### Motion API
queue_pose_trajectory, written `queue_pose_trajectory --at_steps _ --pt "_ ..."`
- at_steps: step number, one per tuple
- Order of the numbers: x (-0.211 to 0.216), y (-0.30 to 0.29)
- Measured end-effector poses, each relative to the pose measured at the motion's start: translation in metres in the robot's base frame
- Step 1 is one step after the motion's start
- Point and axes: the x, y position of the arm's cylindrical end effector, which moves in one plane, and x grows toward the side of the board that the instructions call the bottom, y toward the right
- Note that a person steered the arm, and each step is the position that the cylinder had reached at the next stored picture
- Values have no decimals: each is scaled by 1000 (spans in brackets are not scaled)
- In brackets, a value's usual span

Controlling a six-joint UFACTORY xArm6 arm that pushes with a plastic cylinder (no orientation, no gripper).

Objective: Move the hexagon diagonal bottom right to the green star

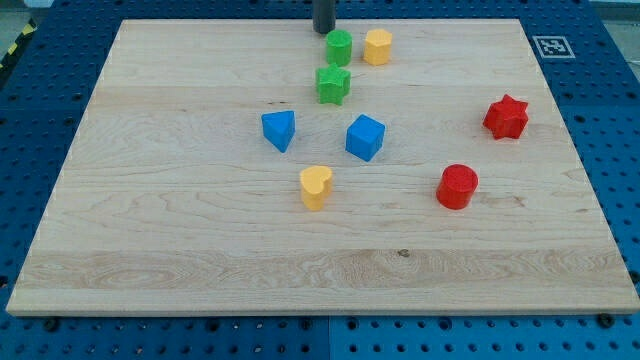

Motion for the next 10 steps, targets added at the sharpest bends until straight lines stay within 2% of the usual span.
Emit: queue_pose_trajectory --at_steps 1,3,4,10 --pt "10 32" --pt "57 82" --pt "60 101" --pt "71 75"
